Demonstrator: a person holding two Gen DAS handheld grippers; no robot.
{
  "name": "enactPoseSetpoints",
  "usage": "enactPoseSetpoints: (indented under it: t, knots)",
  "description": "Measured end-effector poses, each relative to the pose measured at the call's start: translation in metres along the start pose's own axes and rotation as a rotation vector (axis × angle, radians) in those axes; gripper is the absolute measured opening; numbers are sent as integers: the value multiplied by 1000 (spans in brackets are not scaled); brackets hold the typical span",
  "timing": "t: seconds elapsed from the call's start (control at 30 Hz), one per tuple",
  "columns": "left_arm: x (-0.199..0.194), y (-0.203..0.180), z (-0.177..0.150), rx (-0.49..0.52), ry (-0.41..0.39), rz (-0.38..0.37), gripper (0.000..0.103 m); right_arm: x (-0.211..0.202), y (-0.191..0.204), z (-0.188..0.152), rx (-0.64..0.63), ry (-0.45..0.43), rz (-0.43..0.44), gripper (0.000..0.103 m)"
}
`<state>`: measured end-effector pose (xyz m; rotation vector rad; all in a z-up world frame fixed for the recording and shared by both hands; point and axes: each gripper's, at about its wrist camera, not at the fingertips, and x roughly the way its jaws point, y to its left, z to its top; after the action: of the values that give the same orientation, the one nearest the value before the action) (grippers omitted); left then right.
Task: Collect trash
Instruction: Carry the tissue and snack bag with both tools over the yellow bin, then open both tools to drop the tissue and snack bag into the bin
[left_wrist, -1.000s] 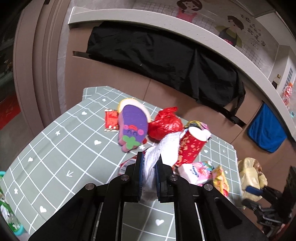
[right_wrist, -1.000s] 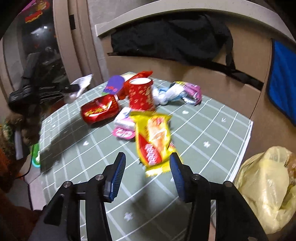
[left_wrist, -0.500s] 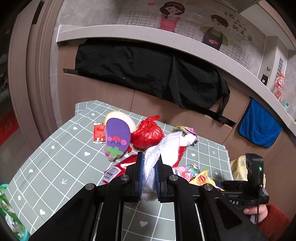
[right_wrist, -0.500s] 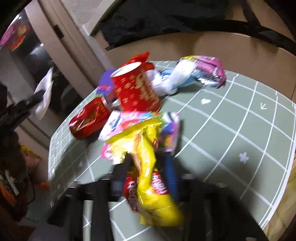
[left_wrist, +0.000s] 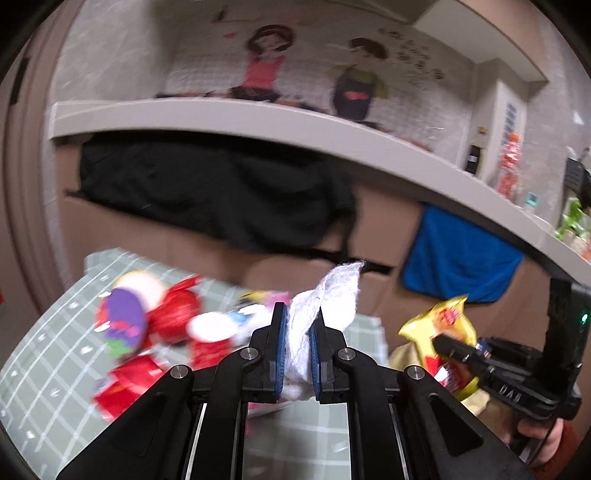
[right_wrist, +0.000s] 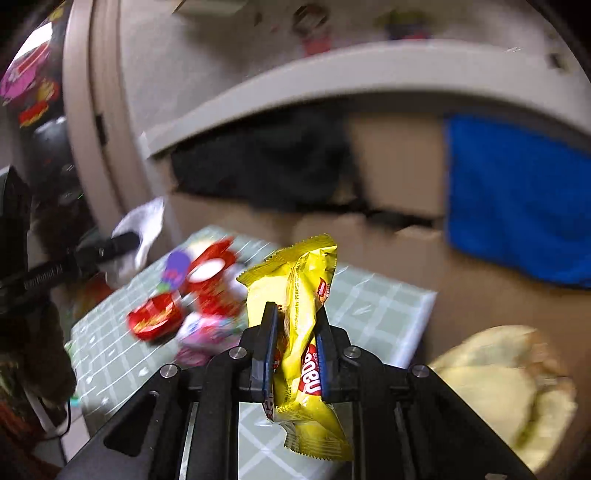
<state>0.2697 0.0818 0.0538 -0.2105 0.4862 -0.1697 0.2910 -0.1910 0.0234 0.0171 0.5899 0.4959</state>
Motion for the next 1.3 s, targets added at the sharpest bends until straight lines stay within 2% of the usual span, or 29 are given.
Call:
enactPoseSetpoints:
  t: [0.2,0.37,0.5,0.63,0.8,1.13,1.3]
  knots:
    - [38,-90,0,73,16,-119,12,-76,-64,10,33,-115,-221,17]
    - [75,-161,-15,130,59,-171,12,-106,-113,1,110,-140,-327,18]
    - [86,-198,-27,178,56,-178,12,-115,-147,-9,172,-132,-365,18]
    - [94,-217,-35,223,56,-193,12,-110,-166,-17,192,-117,-388,18]
    - [110,-231,-42,233,91,-204,12,-103,-183,-27,221,-106,-384,18]
    - [161,-236,-64,212,220,-265,12,-76,-211,-47,289,-58,-364,19]
    - [189,-232,-73,190,273,-272,14,-56,-222,-55,327,-29,-349,20]
